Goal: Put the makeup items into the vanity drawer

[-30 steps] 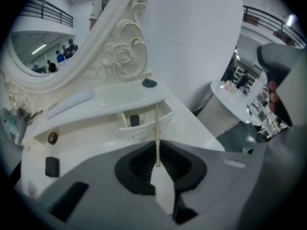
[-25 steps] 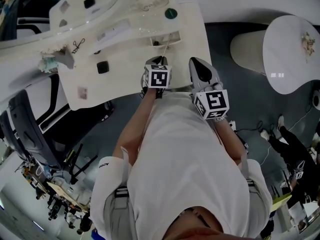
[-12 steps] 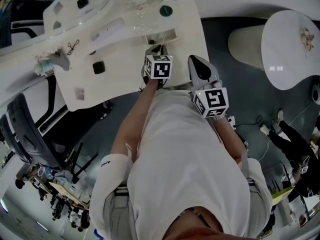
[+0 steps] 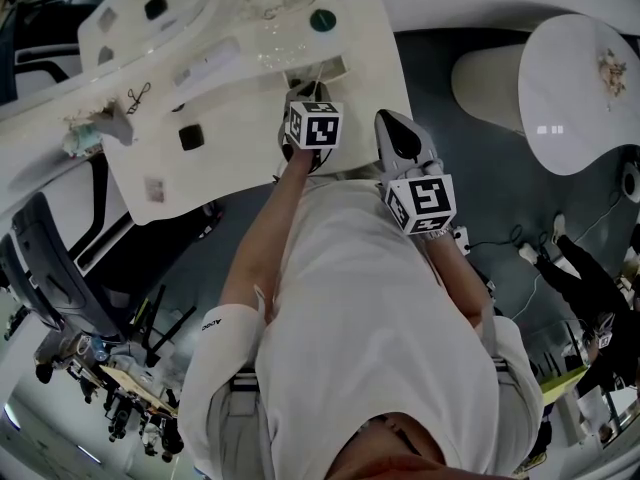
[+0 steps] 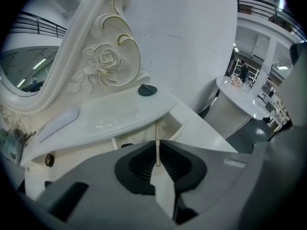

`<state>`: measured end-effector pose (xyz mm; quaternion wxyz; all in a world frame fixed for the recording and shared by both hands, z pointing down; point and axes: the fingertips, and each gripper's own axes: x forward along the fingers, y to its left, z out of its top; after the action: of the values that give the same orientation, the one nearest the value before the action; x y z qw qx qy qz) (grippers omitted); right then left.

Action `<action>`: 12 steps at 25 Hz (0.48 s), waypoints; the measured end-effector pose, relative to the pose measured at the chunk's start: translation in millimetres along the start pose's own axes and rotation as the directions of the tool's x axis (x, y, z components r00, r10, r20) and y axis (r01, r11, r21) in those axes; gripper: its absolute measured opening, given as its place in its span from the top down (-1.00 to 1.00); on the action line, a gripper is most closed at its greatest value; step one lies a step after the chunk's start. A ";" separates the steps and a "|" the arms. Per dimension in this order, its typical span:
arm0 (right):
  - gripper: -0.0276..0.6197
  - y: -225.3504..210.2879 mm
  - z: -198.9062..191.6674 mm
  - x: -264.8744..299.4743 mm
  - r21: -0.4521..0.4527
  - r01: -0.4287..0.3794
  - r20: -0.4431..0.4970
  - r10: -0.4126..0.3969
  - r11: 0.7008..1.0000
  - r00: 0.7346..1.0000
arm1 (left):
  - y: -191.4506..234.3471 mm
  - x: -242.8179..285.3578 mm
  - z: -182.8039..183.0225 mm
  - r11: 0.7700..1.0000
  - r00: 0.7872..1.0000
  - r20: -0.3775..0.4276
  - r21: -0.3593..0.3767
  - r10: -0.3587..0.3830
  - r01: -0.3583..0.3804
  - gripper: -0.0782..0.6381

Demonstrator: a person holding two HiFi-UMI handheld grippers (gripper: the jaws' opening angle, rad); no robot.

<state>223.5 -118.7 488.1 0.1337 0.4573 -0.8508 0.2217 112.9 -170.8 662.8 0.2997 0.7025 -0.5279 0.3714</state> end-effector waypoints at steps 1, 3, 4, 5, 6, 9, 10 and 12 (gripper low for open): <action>0.89 -0.1 -0.7 0.5 0.000 -0.002 -0.001 0.002 1.000 1.000 | 0.5 0.4 0.0 1.000 1.000 0.001 0.004 0.005 -0.005 0.68; 0.89 1.1 -1.4 2.1 -0.001 -0.010 -0.003 0.010 1.000 1.000 | 4.5 0.4 -0.3 0.999 0.999 0.005 0.012 0.031 -0.031 0.68; 0.89 1.7 -1.3 3.0 -0.002 -0.015 -0.003 0.015 1.000 1.000 | 7.1 0.2 -0.1 0.999 0.999 0.010 0.015 0.046 -0.046 0.68; 0.89 2.0 -1.1 3.6 -0.003 -0.019 -0.002 0.019 1.000 1.000 | 9.1 -0.1 0.5 0.998 0.998 0.016 0.018 0.056 -0.057 0.68; 0.89 2.1 -0.8 3.8 -0.004 -0.022 -0.001 0.022 1.000 1.000 | 10.3 -0.7 1.4 0.998 0.998 0.024 0.021 0.062 -0.063 0.68; 0.89 2.1 -0.9 3.3 -0.003 -0.026 0.000 0.026 1.000 1.000 | 11.5 -4.3 3.2 0.997 0.996 0.050 0.027 0.070 -0.071 0.64; 0.89 1.9 -1.1 3.4 -0.003 -0.026 0.000 0.026 1.000 1.000 | 11.4 -5.5 3.5 0.997 0.996 0.057 0.026 0.069 -0.070 0.60; 0.89 1.8 -1.0 3.6 -0.004 -0.029 0.001 0.029 1.000 1.000 | 10.5 -8.8 4.1 0.998 0.995 0.070 0.019 0.066 -0.067 0.57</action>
<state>220.1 -119.9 490.0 0.1308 0.4449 -0.8578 0.2217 102.2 -172.4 653.4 0.2609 0.7003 -0.5570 0.3622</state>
